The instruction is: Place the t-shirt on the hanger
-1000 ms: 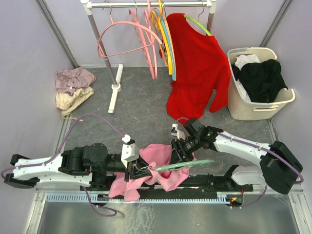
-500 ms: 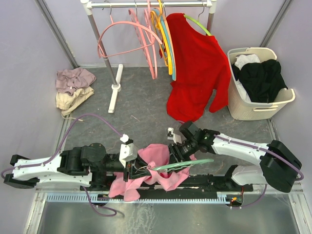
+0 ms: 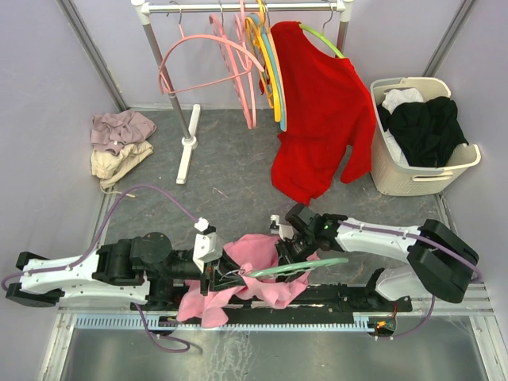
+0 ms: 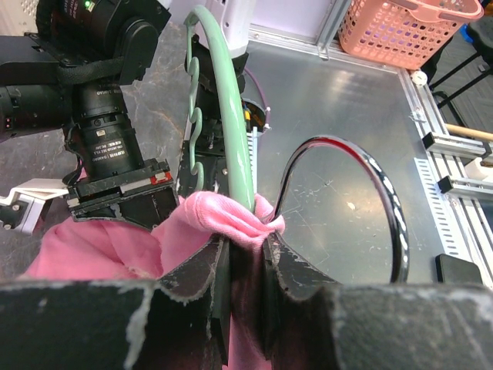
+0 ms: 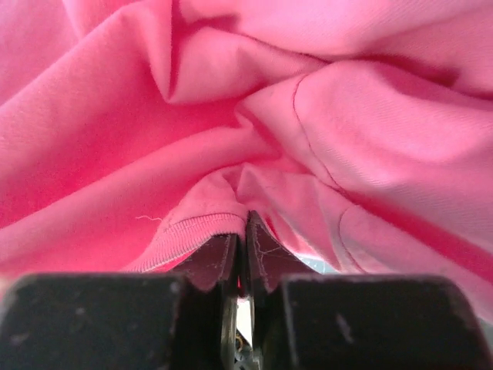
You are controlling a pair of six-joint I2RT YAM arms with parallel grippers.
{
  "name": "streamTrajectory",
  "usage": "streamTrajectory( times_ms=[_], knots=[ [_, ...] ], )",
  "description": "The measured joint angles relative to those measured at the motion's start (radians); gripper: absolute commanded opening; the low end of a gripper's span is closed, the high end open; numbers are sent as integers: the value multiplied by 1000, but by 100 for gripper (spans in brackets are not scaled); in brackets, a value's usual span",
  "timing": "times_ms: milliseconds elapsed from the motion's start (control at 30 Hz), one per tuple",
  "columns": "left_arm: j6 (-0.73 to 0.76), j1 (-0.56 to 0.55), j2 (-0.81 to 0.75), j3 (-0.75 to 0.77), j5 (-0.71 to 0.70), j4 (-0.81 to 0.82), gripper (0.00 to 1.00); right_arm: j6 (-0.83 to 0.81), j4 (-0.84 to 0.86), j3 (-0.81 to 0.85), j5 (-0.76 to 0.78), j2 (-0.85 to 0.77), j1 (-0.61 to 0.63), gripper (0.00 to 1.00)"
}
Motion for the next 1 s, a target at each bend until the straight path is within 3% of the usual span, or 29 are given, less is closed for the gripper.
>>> streamTrajectory(
  times_ms=[133,233,533,1000],
  knots=[
    [0,0,-5,2,-4,-5,3,-10,-37,20,53,-7,-2,1],
    [0,0,-13,2,-7,-10,3,-29,-92,36,105,-47,-27,1],
    [0,0,-17,3,-85,-50,3,-90,-338,94,283,-338,-267,1],
    [1,0,-17,28,-203,-57,3,-136,-581,186,495,-483,-303,1]
  ],
)
